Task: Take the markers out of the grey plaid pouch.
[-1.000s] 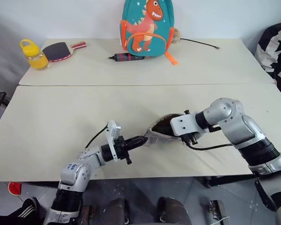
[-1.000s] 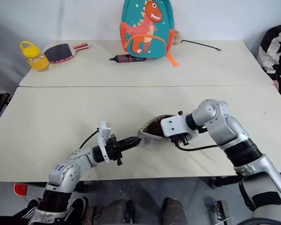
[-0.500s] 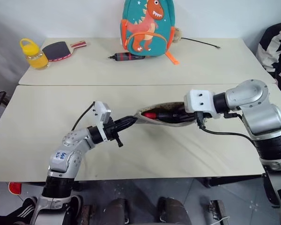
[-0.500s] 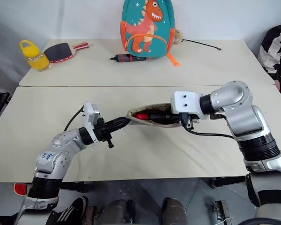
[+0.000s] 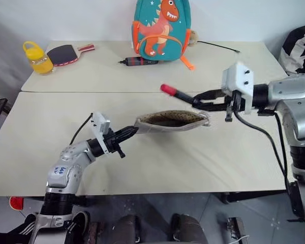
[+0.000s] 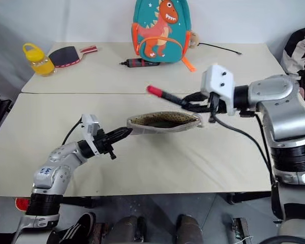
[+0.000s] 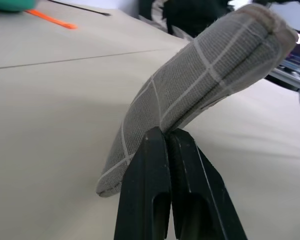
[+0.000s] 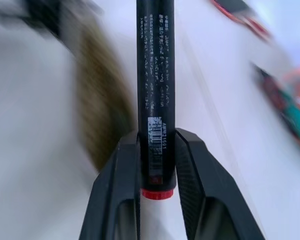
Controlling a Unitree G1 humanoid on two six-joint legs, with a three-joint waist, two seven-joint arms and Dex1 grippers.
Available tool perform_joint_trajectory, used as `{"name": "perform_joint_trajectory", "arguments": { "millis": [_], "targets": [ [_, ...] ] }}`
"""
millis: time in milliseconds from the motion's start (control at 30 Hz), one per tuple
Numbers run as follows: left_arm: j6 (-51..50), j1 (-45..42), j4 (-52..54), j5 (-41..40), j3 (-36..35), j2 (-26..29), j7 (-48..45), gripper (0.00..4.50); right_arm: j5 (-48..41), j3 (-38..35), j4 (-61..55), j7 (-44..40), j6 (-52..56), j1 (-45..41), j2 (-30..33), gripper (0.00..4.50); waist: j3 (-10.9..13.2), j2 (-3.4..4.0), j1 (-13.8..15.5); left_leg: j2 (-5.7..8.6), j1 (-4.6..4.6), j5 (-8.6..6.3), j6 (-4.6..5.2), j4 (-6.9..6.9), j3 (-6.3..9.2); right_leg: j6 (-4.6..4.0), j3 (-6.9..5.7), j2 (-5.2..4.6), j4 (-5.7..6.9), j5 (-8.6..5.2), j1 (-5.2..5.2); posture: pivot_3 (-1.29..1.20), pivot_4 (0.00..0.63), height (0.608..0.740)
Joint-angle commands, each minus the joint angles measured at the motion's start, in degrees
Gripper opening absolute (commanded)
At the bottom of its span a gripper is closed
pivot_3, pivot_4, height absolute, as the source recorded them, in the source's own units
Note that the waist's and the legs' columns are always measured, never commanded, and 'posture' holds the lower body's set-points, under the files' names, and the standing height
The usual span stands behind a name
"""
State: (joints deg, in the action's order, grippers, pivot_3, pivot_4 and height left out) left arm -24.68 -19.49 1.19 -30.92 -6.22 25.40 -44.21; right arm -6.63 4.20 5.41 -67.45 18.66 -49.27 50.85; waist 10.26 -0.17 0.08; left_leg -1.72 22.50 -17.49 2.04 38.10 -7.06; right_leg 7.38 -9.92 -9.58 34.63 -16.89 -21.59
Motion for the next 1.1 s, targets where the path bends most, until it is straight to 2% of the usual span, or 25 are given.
{"name": "perform_joint_trajectory", "arguments": {
  "millis": [33,167,333,533,567,733,1000,1100],
  "targets": [
    [0.14,0.22,0.46,-2.33,-2.77,0.29,-1.16,0.00,7.51,-0.10,10.69,6.66,-6.38,0.07,2.91,0.60,0.02,-0.04,-0.04,0.01,0.01,0.00,0.00,-0.01,0.00,0.00,0.04,0.00,-0.02,0.00,0.00,0.00,0.150,0.740],
    [-0.30,1.08,0.79,-2.75,-3.04,-0.96,-1.43,0.00,11.14,1.61,17.61,10.02,-10.41,4.08,2.08,0.60,0.02,-0.03,-0.49,-0.05,-0.03,0.00,-0.02,-0.12,-0.09,0.01,0.07,0.07,-0.03,0.00,-0.04,0.00,0.150,0.740],
    [-0.41,1.58,1.66,-2.65,-2.84,-1.91,-1.19,0.00,11.52,1.55,23.14,12.73,-9.95,7.76,-0.89,0.60,0.09,0.03,-0.46,-0.06,-0.06,0.01,-0.05,-0.12,-0.14,0.01,0.12,0.13,-0.03,0.00,-0.03,0.00,0.150,0.740],
    [-0.75,1.75,2.07,-2.65,-2.93,-2.08,-1.01,0.00,10.80,1.69,24.61,10.70,-9.47,9.14,-1.72,0.60,0.18,0.18,-0.43,-0.08,-0.09,0.04,0.00,-0.02,-0.24,0.01,0.34,0.12,-0.03,0.00,-0.03,0.00,0.150,0.740],
    [-0.77,1.79,2.16,-2.60,-2.84,-2.11,-1.00,0.00,10.53,1.44,24.34,10.64,-9.01,9.12,-1.84,1.32,0.18,0.18,-0.36,-0.07,-0.10,0.04,0.00,-0.02,-0.26,0.01,0.37,0.12,-0.04,0.00,-0.03,0.00,0.150,0.740],
    [-0.62,1.90,2.29,-2.35,-2.30,-2.57,-0.94,0.00,7.69,0.16,20.51,7.80,-6.26,9.30,-1.63,2.97,0.18,0.18,-0.28,-0.07,-0.09,0.03,0.00,-0.02,-0.24,0.01,0.40,0.12,-0.04,0.00,-0.03,0.00,0.150,0.740],
    [-1.24,1.76,2.40,-2.68,-1.95,-2.96,-1.04,0.00,-3.50,-6.40,7.34,5.85,2.88,1.13,-3.23,2.97,0.19,0.19,-0.41,-0.08,-0.09,0.03,0.00,-0.03,-0.24,0.01,0.41,0.12,-0.03,0.00,-0.06,0.00,0.150,0.740],
    [-2.27,1.44,2.44,-3.03,-1.63,-3.51,-0.68,0.00,-7.58,-6.92,1.30,5.07,6.42,-1.70,-4.80,2.38,0.19,0.20,-0.33,-0.10,-0.10,0.02,-0.03,-0.04,-0.21,0.01,0.41,0.13,0.05,0.00,-0.09,0.00,0.150,0.740]
  ]
}}
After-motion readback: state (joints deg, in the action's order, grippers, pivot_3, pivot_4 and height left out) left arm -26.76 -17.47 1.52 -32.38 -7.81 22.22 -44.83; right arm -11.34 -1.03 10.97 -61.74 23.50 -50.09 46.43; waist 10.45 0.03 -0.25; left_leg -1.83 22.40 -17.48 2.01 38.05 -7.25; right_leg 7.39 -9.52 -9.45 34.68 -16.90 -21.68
